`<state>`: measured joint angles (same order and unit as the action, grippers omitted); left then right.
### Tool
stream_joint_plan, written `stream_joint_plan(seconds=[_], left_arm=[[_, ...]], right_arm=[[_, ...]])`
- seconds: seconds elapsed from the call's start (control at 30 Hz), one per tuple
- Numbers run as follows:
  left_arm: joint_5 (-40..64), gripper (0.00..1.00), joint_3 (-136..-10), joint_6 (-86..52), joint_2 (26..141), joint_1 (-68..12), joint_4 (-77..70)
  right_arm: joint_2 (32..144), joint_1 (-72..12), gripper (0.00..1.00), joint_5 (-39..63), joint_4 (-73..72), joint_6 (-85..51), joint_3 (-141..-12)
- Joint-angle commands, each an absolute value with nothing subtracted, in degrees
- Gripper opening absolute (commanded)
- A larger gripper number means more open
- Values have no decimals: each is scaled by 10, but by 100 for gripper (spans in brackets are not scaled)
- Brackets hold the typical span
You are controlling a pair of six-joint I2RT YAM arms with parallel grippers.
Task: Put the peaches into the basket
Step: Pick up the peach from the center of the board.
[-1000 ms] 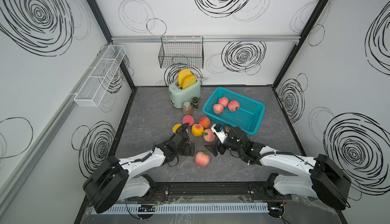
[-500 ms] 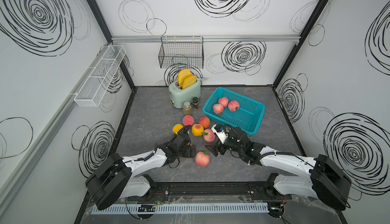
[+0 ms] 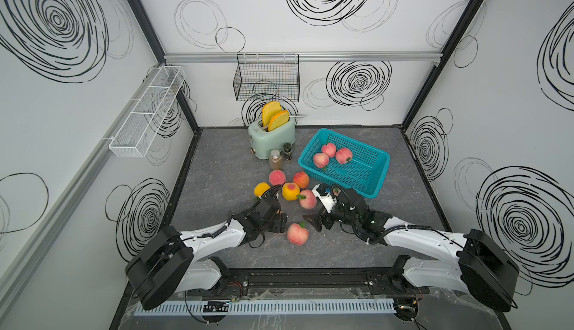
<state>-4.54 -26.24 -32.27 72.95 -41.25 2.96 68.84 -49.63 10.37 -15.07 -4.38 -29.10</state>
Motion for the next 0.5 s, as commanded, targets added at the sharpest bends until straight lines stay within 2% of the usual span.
stream_joint_plan(seconds=[0.0, 0.47], left_arm=[[-55, 77, -258, -328, 718, -416, 23], [-45, 76, -287, -323, 664, -417, 72]], right_arm=[[679, -493, 99, 110, -154, -37, -286], [675, -493, 99, 120, -156, -33, -284]])
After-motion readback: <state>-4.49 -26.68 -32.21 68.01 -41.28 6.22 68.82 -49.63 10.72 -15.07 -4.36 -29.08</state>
